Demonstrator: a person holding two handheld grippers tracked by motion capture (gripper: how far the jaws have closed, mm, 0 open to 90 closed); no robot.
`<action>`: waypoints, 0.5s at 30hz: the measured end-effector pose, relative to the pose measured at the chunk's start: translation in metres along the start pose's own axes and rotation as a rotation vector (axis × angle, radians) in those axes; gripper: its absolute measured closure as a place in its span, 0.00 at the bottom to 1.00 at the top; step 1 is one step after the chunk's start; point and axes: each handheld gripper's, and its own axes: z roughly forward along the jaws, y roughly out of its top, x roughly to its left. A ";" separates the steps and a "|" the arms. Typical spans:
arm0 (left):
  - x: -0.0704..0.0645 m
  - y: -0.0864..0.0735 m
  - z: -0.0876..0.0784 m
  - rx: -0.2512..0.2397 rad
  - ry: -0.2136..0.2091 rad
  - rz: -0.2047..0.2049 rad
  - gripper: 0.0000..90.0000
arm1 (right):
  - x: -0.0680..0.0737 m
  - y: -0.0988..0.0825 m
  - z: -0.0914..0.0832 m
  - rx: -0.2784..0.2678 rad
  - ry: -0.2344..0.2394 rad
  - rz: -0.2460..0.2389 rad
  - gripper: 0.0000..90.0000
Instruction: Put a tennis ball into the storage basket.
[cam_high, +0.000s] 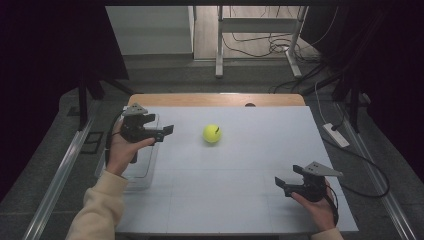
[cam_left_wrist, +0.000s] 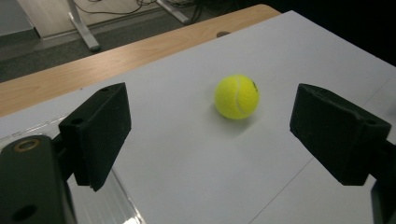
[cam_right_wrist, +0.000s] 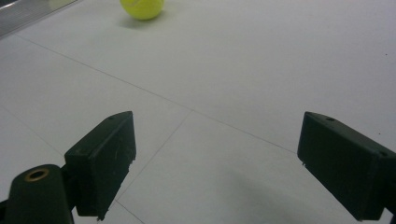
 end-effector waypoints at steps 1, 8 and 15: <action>-0.002 0.001 0.001 -0.001 -0.003 0.003 0.15 | 0.000 0.000 0.000 -0.001 0.000 0.000 0.13; -0.013 0.008 0.004 -0.006 -0.019 0.023 0.15 | -0.001 0.001 0.001 -0.004 -0.008 0.006 0.13; -0.023 0.012 0.017 0.019 -0.034 0.062 0.15 | 0.005 0.002 0.003 -0.003 0.001 -0.017 0.13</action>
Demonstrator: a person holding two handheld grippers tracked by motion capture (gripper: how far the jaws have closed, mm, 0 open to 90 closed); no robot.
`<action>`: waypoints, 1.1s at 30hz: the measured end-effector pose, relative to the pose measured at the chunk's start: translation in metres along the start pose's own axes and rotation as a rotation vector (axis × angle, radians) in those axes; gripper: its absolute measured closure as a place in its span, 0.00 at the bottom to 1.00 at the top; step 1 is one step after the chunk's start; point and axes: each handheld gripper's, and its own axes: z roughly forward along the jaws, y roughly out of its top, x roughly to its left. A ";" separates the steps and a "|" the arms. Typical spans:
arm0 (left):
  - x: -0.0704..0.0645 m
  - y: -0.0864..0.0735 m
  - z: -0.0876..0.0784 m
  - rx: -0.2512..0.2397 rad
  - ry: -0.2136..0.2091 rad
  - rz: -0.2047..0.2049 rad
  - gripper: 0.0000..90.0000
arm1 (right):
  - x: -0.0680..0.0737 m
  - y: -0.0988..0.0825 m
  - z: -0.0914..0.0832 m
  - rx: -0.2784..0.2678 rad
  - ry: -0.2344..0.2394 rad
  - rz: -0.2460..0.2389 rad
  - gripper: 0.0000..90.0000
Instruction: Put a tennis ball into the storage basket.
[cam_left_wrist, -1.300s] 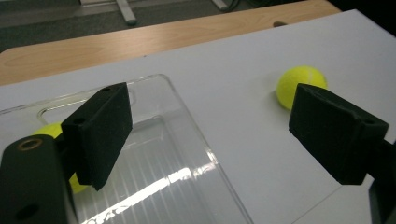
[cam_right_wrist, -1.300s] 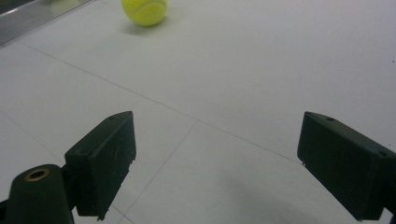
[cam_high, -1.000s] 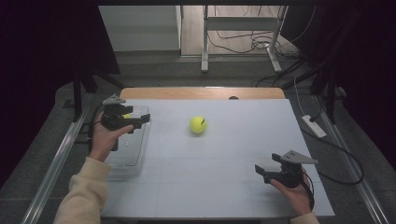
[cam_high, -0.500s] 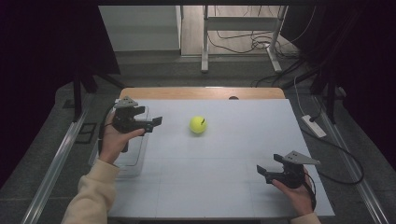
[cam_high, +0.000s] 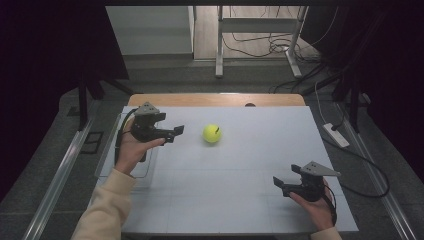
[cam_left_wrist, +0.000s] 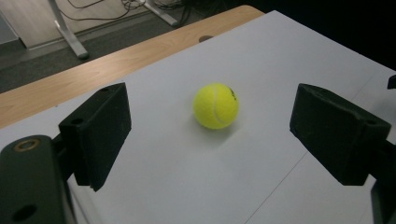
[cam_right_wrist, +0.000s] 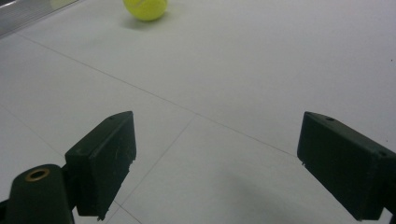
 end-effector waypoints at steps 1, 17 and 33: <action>-0.001 0.000 0.003 0.007 -0.003 0.002 0.15 | 0.000 0.000 0.000 -0.001 0.001 -0.001 0.13; -0.010 -0.001 0.026 0.048 -0.031 0.020 0.14 | 0.003 0.001 0.001 -0.004 0.016 -0.009 0.13; -0.015 0.005 0.042 0.073 -0.041 0.019 0.15 | 0.006 0.004 0.005 0.009 0.021 -0.026 0.13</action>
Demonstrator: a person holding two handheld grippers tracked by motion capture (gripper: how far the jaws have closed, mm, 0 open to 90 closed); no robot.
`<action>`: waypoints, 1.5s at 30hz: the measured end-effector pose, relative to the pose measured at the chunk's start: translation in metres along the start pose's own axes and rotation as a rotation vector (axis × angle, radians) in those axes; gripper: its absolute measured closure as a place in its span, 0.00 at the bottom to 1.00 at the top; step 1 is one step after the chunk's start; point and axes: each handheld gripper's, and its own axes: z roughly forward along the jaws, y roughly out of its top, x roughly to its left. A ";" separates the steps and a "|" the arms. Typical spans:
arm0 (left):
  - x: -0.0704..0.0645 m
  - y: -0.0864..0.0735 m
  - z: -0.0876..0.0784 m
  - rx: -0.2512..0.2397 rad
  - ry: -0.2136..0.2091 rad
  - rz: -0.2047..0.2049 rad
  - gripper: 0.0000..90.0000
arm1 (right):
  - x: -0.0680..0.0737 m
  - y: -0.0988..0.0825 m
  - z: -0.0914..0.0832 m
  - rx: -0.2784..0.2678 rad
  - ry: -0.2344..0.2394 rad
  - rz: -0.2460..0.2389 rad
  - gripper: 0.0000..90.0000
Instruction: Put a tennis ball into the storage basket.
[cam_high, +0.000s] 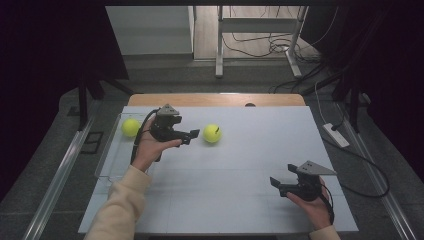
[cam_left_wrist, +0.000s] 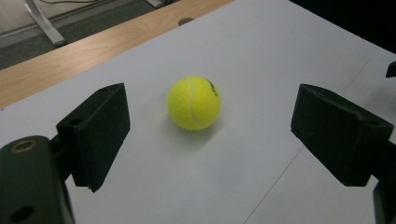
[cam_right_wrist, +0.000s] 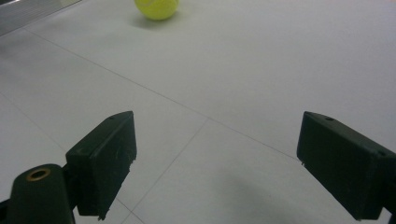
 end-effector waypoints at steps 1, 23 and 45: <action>0.000 0.000 0.001 0.003 0.000 -0.001 0.15 | 0.000 0.000 0.000 0.000 0.001 -0.002 0.13; -0.009 0.012 0.037 0.071 -0.032 0.011 0.14 | 0.002 -0.001 -0.001 0.002 0.006 0.003 0.13; -0.010 0.020 0.071 0.141 -0.031 -0.006 0.13 | 0.002 -0.002 0.000 0.011 0.005 0.006 0.13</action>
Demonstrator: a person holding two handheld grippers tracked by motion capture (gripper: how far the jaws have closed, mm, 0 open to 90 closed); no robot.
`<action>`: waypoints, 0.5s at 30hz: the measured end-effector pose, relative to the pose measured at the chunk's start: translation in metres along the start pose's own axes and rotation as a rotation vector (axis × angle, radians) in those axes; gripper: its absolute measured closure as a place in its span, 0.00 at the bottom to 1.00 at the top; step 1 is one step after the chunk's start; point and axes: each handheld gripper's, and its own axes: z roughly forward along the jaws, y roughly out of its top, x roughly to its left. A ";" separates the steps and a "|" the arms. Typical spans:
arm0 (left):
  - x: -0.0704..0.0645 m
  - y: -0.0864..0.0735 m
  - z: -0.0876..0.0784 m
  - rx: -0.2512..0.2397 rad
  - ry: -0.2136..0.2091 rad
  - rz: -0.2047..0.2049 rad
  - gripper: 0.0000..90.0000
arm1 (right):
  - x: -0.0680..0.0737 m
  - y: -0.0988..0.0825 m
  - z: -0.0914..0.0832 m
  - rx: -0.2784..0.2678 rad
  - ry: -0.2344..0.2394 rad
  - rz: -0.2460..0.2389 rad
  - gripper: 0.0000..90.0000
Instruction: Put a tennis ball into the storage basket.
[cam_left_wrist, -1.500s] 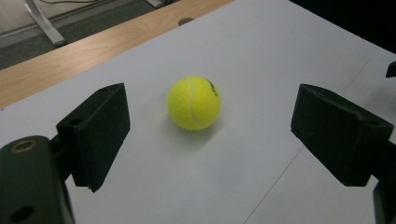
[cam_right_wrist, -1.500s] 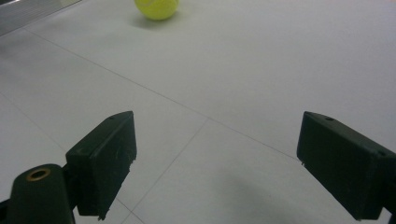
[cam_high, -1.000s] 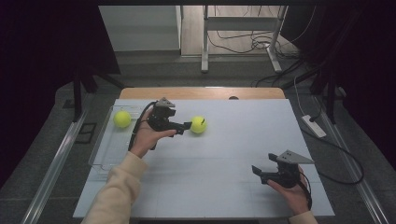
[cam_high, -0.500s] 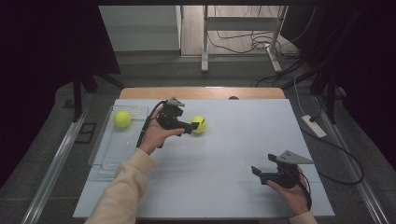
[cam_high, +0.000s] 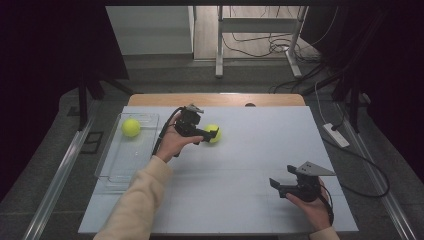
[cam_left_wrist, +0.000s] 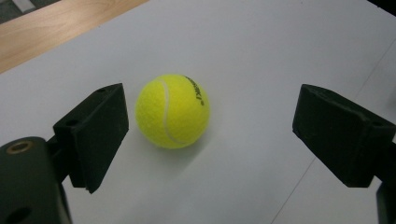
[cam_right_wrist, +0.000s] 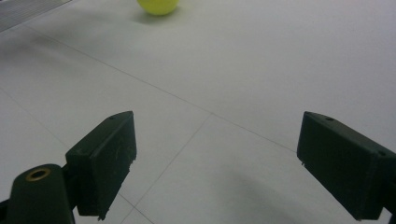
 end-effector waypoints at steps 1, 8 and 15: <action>0.000 0.000 0.000 0.000 0.000 0.000 0.13 | 0.000 0.000 0.000 0.000 0.000 0.000 0.13; 0.001 0.002 0.011 0.027 0.006 -0.006 0.13 | 0.000 0.000 0.001 0.004 -0.002 -0.005 0.13; 0.005 0.002 0.021 0.050 0.019 -0.022 0.13 | 0.000 0.000 0.001 0.010 -0.003 -0.005 0.13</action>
